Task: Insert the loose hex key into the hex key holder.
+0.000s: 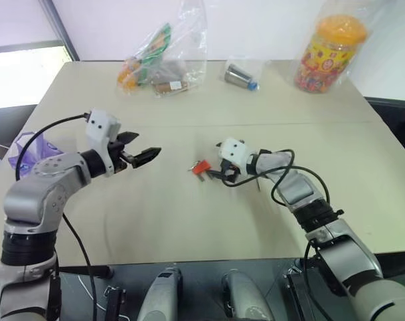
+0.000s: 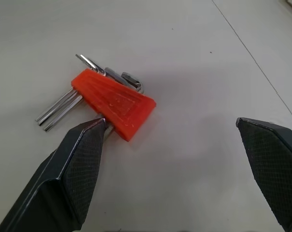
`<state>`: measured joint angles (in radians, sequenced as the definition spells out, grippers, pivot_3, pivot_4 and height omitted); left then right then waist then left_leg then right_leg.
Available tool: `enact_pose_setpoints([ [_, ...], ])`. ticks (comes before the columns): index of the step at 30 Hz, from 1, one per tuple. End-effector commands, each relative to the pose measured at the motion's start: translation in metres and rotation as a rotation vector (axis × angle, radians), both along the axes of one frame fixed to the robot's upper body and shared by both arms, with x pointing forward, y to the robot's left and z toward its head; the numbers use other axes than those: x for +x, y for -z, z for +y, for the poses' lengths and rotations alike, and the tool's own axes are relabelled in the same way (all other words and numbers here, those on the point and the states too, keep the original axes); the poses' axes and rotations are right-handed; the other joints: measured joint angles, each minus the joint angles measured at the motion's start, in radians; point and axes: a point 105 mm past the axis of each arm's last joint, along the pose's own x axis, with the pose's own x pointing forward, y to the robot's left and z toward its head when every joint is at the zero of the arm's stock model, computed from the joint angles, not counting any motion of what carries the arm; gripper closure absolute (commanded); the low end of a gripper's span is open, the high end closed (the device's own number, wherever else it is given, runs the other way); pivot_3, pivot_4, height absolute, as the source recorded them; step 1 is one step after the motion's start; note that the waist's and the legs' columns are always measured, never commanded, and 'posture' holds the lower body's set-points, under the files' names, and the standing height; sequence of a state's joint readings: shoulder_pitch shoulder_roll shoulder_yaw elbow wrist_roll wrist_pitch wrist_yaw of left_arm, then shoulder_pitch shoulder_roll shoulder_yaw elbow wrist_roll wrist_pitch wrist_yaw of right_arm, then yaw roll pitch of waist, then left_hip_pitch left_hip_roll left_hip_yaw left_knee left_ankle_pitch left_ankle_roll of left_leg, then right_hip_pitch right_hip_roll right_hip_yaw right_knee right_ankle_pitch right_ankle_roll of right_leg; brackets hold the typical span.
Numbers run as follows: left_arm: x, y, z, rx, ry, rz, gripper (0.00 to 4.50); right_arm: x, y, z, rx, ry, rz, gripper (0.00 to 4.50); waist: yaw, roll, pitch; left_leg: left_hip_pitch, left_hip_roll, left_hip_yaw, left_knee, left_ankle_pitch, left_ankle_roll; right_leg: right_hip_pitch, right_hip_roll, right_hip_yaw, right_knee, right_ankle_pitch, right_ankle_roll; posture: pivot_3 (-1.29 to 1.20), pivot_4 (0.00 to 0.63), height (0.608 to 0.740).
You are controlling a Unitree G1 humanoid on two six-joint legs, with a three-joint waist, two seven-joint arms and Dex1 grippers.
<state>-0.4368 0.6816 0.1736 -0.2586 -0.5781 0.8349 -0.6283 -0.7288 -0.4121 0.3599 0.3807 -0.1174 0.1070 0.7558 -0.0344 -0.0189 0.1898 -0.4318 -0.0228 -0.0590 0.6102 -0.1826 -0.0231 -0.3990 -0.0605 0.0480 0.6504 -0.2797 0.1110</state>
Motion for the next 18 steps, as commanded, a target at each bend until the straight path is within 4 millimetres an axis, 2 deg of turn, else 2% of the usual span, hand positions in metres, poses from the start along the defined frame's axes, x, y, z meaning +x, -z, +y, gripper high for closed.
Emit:
enact_pose_setpoints([
  [1, -0.004, -0.015, 0.002, 0.016, -0.008, -0.071, 0.02, 0.000, -0.005, 0.005, -0.014, -0.029, -0.035, 0.00, -0.002, 0.000, 0.000, 0.000, 0.000, 0.000, 0.000, 0.000, 0.000, 0.000, 0.000, 0.000, 0.000, 0.000, 0.000, 0.00, 0.150, 0.740],
  [7, -0.004, -0.011, 0.001, 0.023, -0.014, -0.070, 0.02, 0.003, -0.033, 0.002, 0.061, -0.008, -0.051, 0.00, -0.002, 0.000, 0.000, 0.000, 0.000, 0.000, 0.000, 0.000, 0.000, 0.000, 0.000, 0.000, 0.000, 0.000, 0.000, 0.00, 0.150, 0.740],
  [12, -0.003, -0.011, -0.003, 0.016, -0.007, -0.071, 0.02, 0.003, -0.048, -0.006, 0.070, 0.018, -0.078, 0.00, -0.002, 0.000, 0.000, 0.000, 0.000, 0.000, 0.000, 0.000, 0.000, 0.000, 0.000, 0.000, 0.000, 0.000, 0.000, 0.00, 0.150, 0.740],
  [15, -0.002, -0.010, -0.004, 0.029, -0.003, -0.073, 0.02, 0.003, -0.049, -0.011, 0.068, 0.037, -0.076, 0.00, -0.002, 0.000, 0.000, 0.000, 0.000, 0.000, 0.000, 0.000, 0.000, 0.000, 0.000, 0.000, 0.000, 0.000, 0.000, 0.00, 0.150, 0.740],
  [18, 0.000, -0.011, -0.005, 0.026, -0.004, -0.078, 0.02, 0.002, -0.034, -0.017, 0.015, 0.050, -0.061, 0.00, -0.002, 0.000, 0.000, 0.000, 0.000, 0.000, 0.000, 0.000, 0.000, 0.000, 0.000, 0.000, 0.000, 0.000, 0.000, 0.00, 0.150, 0.740],
])
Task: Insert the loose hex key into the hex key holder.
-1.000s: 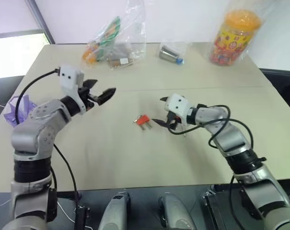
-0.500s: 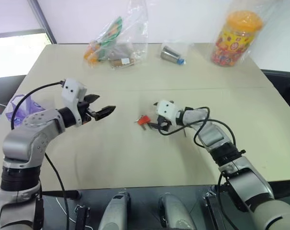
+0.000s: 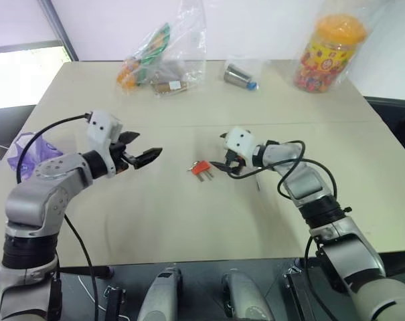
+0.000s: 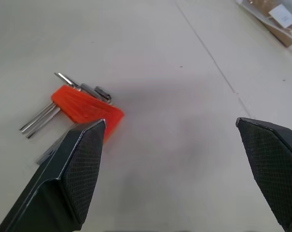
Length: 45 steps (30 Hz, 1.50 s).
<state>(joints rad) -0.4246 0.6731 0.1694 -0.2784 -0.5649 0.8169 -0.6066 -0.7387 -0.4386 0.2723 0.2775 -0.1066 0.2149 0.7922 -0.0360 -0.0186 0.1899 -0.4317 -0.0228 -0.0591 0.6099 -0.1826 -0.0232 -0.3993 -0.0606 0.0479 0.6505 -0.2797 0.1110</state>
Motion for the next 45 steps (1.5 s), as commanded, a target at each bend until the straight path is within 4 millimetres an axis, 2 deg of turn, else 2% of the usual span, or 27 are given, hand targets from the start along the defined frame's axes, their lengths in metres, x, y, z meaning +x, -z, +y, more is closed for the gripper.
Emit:
enact_pose_setpoints([
  [1, 0.001, -0.011, -0.004, 0.016, 0.011, -0.058, 0.02, -0.002, 0.003, -0.004, -0.060, -0.007, -0.035, 0.00, 0.000, 0.000, 0.000, 0.000, 0.000, 0.000, 0.000, 0.000, 0.000, 0.000, 0.000, 0.000, 0.000, 0.000, 0.000, 0.00, 0.150, 0.740],
  [4, 0.001, -0.013, -0.004, 0.029, 0.014, -0.071, 0.02, -0.007, 0.021, -0.002, -0.116, -0.031, -0.017, 0.00, 0.000, 0.000, 0.000, 0.000, 0.000, 0.000, 0.000, 0.000, 0.000, 0.000, 0.000, 0.000, 0.000, 0.000, 0.000, 0.00, 0.150, 0.740],
  [11, 0.000, -0.018, -0.005, 0.035, 0.015, -0.084, 0.02, -0.013, 0.032, 0.018, -0.070, -0.058, 0.007, 0.00, -0.008, 0.000, 0.000, 0.001, 0.001, 0.000, 0.000, 0.000, 0.000, 0.000, 0.001, 0.000, 0.001, 0.000, 0.000, 0.00, 0.150, 0.740],
  [23, -0.001, -0.018, 0.000, 0.038, -0.010, -0.089, 0.02, -0.023, 0.027, 0.064, 0.045, -0.128, 0.045, 0.00, -0.004, 0.000, 0.000, 0.001, 0.000, 0.000, 0.000, 0.000, 0.000, 0.000, 0.001, 0.000, 0.001, 0.000, 0.000, 0.00, 0.150, 0.740],
  [25, -0.001, -0.018, 0.000, 0.035, -0.014, -0.092, 0.02, -0.022, 0.030, 0.063, 0.035, -0.119, 0.056, 0.00, -0.004, 0.000, 0.000, 0.001, 0.000, 0.000, 0.000, 0.000, 0.000, 0.000, 0.001, 0.000, 0.001, 0.000, 0.000, 0.00, 0.150, 0.740],
  [29, -0.001, -0.017, -0.001, 0.034, -0.021, -0.098, 0.02, -0.019, 0.042, 0.047, 0.030, -0.060, 0.123, 0.00, -0.002, 0.000, 0.000, 0.001, 0.000, 0.000, 0.000, 0.000, 0.000, 0.000, 0.001, 0.000, 0.001, 0.000, 0.000, 0.00, 0.150, 0.740],
  [35, 0.000, -0.015, -0.003, 0.032, -0.017, -0.097, 0.02, -0.017, 0.048, 0.029, 0.060, 0.017, 0.182, 0.00, 0.007, 0.000, 0.000, 0.001, 0.000, 0.000, 0.000, 0.000, 0.000, 0.001, 0.000, 0.000, 0.001, 0.000, 0.000, 0.00, 0.150, 0.740],
  [40, 0.001, -0.014, -0.005, 0.030, -0.013, -0.099, 0.02, -0.020, 0.048, 0.028, 0.161, 0.062, 0.267, 0.00, 0.022, 0.000, 0.000, 0.001, 0.000, 0.000, 0.001, 0.000, 0.000, 0.001, 0.000, 0.000, 0.001, 0.000, 0.000, 0.00, 0.150, 0.740],
  [45, 0.003, -0.014, -0.007, 0.030, -0.012, -0.104, 0.02, -0.021, 0.050, 0.043, 0.295, 0.096, 0.382, 0.00, 0.018, 0.000, 0.000, 0.001, 0.000, 0.000, 0.000, 0.000, 0.000, 0.001, 0.000, 0.000, 0.001, 0.000, 0.000, 0.00, 0.150, 0.740],
])
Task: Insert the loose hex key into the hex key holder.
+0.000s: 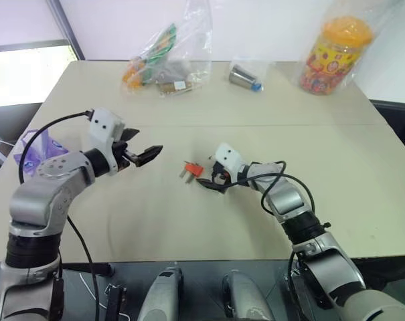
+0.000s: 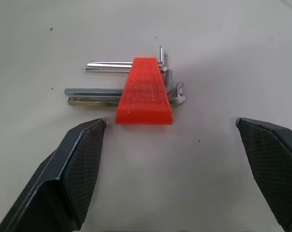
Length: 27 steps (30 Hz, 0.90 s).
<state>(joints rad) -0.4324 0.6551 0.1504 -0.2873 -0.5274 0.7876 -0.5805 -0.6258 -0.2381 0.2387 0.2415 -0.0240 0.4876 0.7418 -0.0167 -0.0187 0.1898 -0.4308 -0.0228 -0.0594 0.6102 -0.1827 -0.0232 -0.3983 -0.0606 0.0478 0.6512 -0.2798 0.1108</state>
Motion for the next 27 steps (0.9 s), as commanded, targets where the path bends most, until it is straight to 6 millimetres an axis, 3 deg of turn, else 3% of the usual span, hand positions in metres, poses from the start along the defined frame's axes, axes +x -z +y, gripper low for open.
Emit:
enact_pose_setpoints([
  [1, -0.001, -0.012, -0.003, 0.011, 0.008, -0.065, 0.02, 0.000, -0.003, 0.008, 0.081, 0.027, 0.056, 0.00, -0.004, 0.000, 0.000, 0.000, 0.000, 0.000, 0.000, 0.000, 0.000, 0.000, 0.000, 0.000, 0.000, 0.000, 0.000, 0.00, 0.150, 0.740],
  [13, -0.002, -0.012, -0.001, 0.011, -0.005, -0.073, 0.02, -0.003, 0.001, 0.017, 0.060, -0.005, 0.052, 0.00, -0.005, 0.000, 0.000, 0.001, 0.000, 0.000, -0.001, 0.000, 0.000, 0.000, 0.001, 0.000, 0.000, 0.000, 0.000, 0.00, 0.150, 0.740],
  [16, -0.002, -0.013, -0.002, 0.011, -0.007, -0.075, 0.00, -0.006, 0.004, 0.019, 0.038, -0.028, 0.030, 0.85, -0.005, 0.000, 0.000, 0.001, 0.000, 0.001, -0.001, 0.000, 0.000, 0.000, 0.001, 0.000, 0.000, 0.000, 0.000, 0.00, 0.150, 0.740],
  [21, 0.000, -0.014, -0.001, 0.010, -0.010, -0.080, 0.00, -0.010, 0.008, 0.025, 0.024, -0.048, 0.008, 3.44, -0.005, 0.000, 0.000, 0.001, 0.000, 0.001, -0.001, 0.000, 0.000, 0.000, 0.001, 0.000, 0.000, 0.000, 0.000, 0.00, 0.150, 0.740],
  [24, 0.001, -0.014, -0.001, 0.008, -0.012, -0.082, 0.00, -0.010, 0.007, 0.026, 0.021, -0.048, -0.006, 3.47, -0.005, 0.000, 0.000, 0.001, 0.000, 0.001, -0.001, 0.000, 0.000, 0.000, 0.001, 0.000, 0.000, 0.000, 0.000, 0.00, 0.150, 0.740],
  [27, 0.003, -0.014, -0.002, -0.002, -0.011, -0.079, 0.00, -0.005, -0.012, 0.024, 0.018, -0.047, -0.123, 3.47, -0.005, 0.000, 0.000, 0.001, 0.000, 0.000, -0.001, 0.000, 0.000, 0.000, 0.001, 0.000, 0.000, 0.000, 0.000, 0.00, 0.150, 0.740],
])
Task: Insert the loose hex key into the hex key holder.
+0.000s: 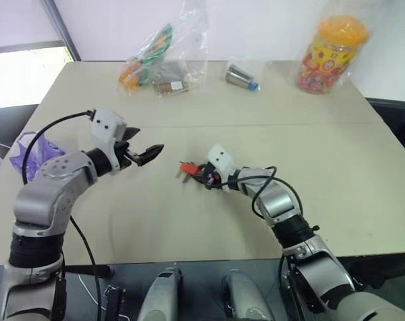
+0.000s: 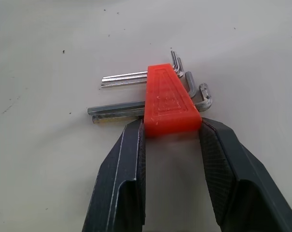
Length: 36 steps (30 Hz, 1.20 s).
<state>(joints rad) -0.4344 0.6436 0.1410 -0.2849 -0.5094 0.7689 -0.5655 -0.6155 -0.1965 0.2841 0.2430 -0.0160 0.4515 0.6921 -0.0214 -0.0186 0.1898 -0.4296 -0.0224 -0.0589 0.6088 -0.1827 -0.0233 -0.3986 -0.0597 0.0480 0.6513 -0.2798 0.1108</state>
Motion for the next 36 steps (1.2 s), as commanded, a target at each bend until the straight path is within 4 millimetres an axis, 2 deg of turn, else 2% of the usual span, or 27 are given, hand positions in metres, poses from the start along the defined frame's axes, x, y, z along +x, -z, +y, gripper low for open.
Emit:
enact_pose_setpoints([
  [1, 0.001, -0.014, -0.001, -0.016, 0.007, -0.058, 0.00, 0.003, -0.029, 0.001, -0.023, -0.028, -0.205, 3.47, 0.001, 0.000, 0.000, 0.000, 0.000, 0.000, 0.000, 0.000, 0.000, 0.000, 0.000, 0.000, 0.000, 0.000, 0.000, 0.00, 0.150, 0.740],
  [4, 0.004, -0.017, -0.004, -0.042, 0.035, -0.044, 0.00, 0.005, -0.062, -0.008, -0.088, -0.053, -0.442, 3.47, 0.006, 0.000, 0.000, 0.000, 0.000, 0.000, 0.000, 0.000, 0.000, 0.000, 0.000, 0.000, 0.000, 0.000, 0.000, 0.00, 0.150, 0.740],
  [6, 0.006, -0.023, -0.010, -0.069, 0.094, -0.031, 0.00, 0.002, -0.091, -0.024, -0.228, -0.107, -0.715, 3.47, 0.010, 0.000, 0.001, -0.001, -0.001, 0.000, 0.001, 0.000, 0.000, 0.000, -0.001, 0.000, -0.001, 0.000, 0.000, 0.00, 0.150, 0.740],
  [8, 0.008, -0.028, -0.014, -0.087, 0.137, -0.024, 0.00, -0.002, -0.105, -0.032, -0.326, -0.167, -0.889, 3.47, 0.008, 0.000, 0.001, -0.001, -0.002, 0.000, 0.002, 0.000, 0.000, 0.001, -0.001, -0.001, -0.002, 0.000, 0.000, 0.00, 0.150, 0.740],
  [11, 0.002, -0.047, -0.033, -0.169, 0.321, 0.007, 0.00, -0.011, -0.145, -0.047, -0.435, -0.232, -1.180, 3.47, 0.004, 0.000, 0.001, -0.001, -0.002, 0.001, 0.001, 0.000, 0.000, 0.001, -0.001, -0.001, -0.002, 0.000, 0.000, 0.00, 0.150, 0.740],
  [14, -0.006, -0.063, -0.046, -0.212, 0.480, 0.029, 0.00, -0.028, -0.169, -0.046, -0.494, -0.352, -1.387, 3.47, -0.001, 0.000, 0.002, -0.001, -0.001, 0.001, 0.000, 0.000, 0.000, 0.000, -0.001, 0.000, -0.002, 0.000, 0.001, 0.00, 0.150, 0.740],
  [21, -0.019, -0.093, -0.062, -0.258, 0.714, 0.025, 0.00, -0.044, -0.202, -0.045, -0.443, -0.433, -1.548, 3.47, -0.017, 0.000, 0.002, -0.001, 0.000, 0.001, 0.000, 0.001, 0.000, 0.001, 0.001, -0.001, -0.002, 0.000, 0.001, 0.00, 0.150, 0.740],
  [29, -0.022, -0.092, -0.072, -0.214, 0.821, 0.021, 0.00, -0.047, -0.215, -0.045, -0.422, -0.443, -1.605, 3.47, -0.018, 0.000, 0.002, -0.001, 0.000, 0.000, 0.001, 0.001, 0.000, 0.001, 0.000, 0.000, -0.001, 0.000, 0.001, 0.00, 0.150, 0.740],
  [33, -0.021, -0.088, -0.073, -0.204, 0.825, 0.022, 0.00, -0.050, -0.218, -0.044, -0.410, -0.445, -1.617, 3.47, -0.019, 0.000, 0.003, -0.001, 0.000, 0.000, 0.001, 0.001, 0.000, 0.001, 0.000, 0.000, -0.001, 0.000, 0.001, 0.00, 0.150, 0.740],
  [36, -0.015, -0.093, -0.073, -0.227, 0.802, -0.003, 0.00, -0.051, -0.218, -0.043, -0.407, -0.452, -1.618, 3.47, -0.018, 0.000, 0.003, -0.001, 0.000, 0.000, 0.001, 0.001, 0.000, 0.001, 0.000, 0.000, -0.001, 0.000, 0.001, 0.00, 0.150, 0.740],
])
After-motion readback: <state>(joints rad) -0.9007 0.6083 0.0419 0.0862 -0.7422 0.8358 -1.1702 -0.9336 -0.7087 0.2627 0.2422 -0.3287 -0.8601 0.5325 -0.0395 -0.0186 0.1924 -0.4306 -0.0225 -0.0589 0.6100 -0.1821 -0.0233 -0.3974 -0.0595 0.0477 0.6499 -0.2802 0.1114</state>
